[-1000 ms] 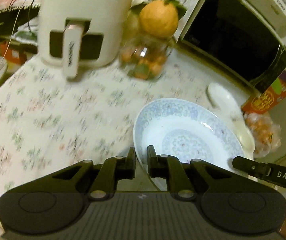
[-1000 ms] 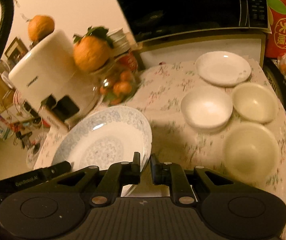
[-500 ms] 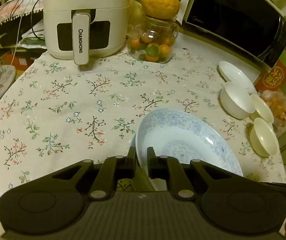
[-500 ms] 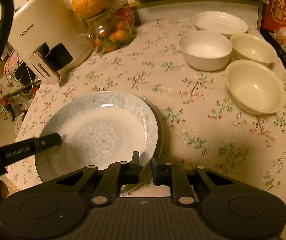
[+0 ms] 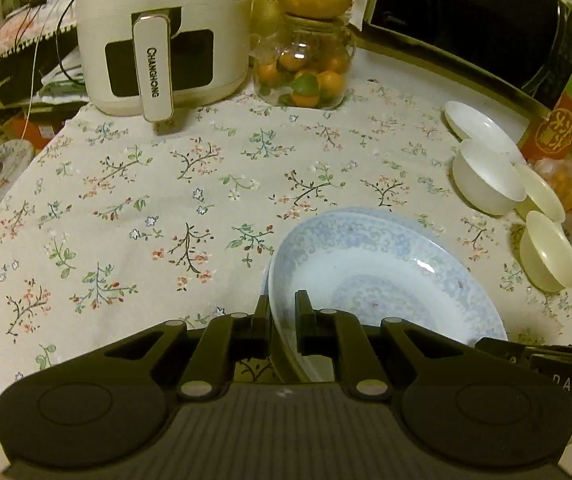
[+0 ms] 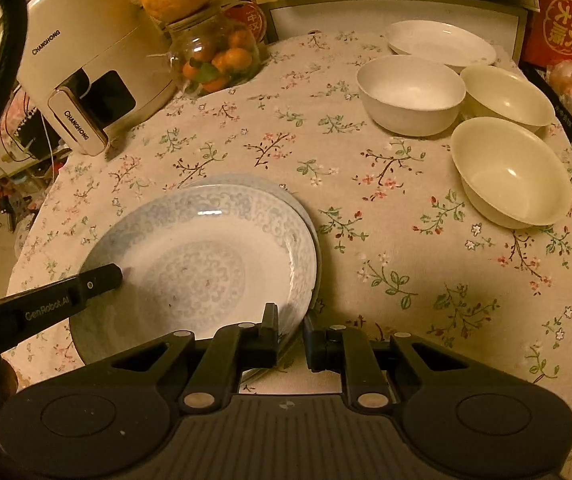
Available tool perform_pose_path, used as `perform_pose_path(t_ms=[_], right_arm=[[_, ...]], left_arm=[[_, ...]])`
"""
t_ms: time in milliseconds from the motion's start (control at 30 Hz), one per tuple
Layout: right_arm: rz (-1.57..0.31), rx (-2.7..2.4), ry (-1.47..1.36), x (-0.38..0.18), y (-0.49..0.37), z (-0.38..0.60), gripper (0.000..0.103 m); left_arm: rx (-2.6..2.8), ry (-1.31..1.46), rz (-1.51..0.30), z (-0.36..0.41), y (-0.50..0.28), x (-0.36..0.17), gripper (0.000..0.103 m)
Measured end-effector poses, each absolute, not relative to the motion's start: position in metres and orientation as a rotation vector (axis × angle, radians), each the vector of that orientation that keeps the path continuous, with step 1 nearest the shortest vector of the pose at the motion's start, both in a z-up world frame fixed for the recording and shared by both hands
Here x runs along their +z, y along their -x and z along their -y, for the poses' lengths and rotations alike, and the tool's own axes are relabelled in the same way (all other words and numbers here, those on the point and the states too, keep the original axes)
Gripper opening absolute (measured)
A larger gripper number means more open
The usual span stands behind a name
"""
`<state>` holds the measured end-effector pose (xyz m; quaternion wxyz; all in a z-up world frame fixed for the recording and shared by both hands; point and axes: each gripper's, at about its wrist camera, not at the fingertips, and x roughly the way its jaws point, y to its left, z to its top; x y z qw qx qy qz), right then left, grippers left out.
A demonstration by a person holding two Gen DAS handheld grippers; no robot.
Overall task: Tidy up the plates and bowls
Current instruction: 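Lower the blue-patterned plate onto the smaller blue plate with both tools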
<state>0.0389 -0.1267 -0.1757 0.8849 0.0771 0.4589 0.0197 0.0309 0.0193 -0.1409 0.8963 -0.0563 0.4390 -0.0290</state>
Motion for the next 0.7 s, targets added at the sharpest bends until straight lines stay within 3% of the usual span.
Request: perform_pose_path(t_ms=[700], right_arm=[[-0.958,-0.035,-0.096,-0.181,-0.045,0.112,0.015]], left_arm=[[-0.023,-0.109,-0.807,0.004,-0.022,-0.150,0.013]])
